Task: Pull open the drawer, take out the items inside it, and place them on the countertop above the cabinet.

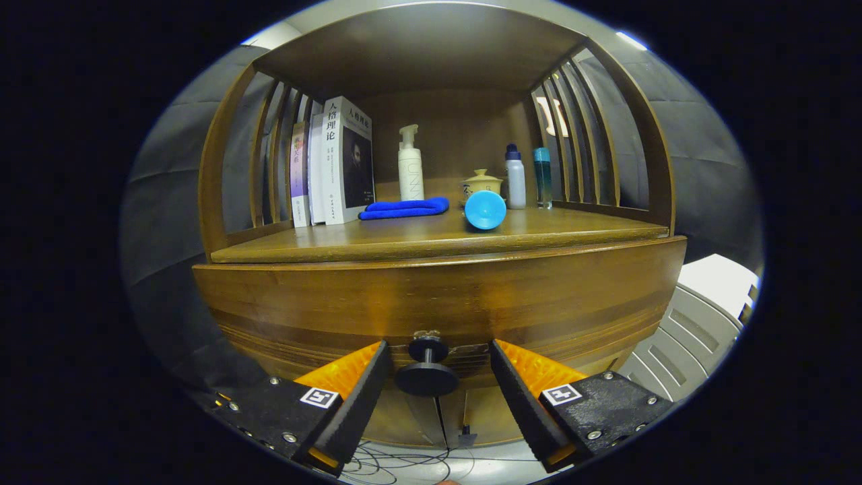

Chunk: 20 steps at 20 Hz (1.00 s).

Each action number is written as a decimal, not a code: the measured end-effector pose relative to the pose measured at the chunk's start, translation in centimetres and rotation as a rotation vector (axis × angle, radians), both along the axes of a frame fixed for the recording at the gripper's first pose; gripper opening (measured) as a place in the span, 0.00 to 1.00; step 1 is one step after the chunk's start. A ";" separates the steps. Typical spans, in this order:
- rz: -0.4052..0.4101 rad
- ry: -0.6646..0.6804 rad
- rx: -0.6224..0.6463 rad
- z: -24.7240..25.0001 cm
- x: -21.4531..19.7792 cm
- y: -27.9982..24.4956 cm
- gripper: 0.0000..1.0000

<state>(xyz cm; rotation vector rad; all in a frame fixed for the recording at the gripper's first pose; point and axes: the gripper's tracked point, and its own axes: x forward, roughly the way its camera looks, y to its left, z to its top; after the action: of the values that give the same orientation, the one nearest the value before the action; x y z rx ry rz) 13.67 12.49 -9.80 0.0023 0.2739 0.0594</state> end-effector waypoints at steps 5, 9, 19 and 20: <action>-0.013 -0.017 -0.009 -0.1 1.2 0.2 0.94; -0.009 -0.041 -0.044 -0.3 1.0 0.3 0.94; 0.016 -0.059 0.029 4.1 -3.4 -1.8 0.95; 0.020 -0.070 0.039 5.1 -4.1 -2.2 0.95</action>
<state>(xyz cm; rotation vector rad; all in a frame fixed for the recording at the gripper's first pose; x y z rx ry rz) 9.62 10.25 -4.69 0.0366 0.2031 0.0849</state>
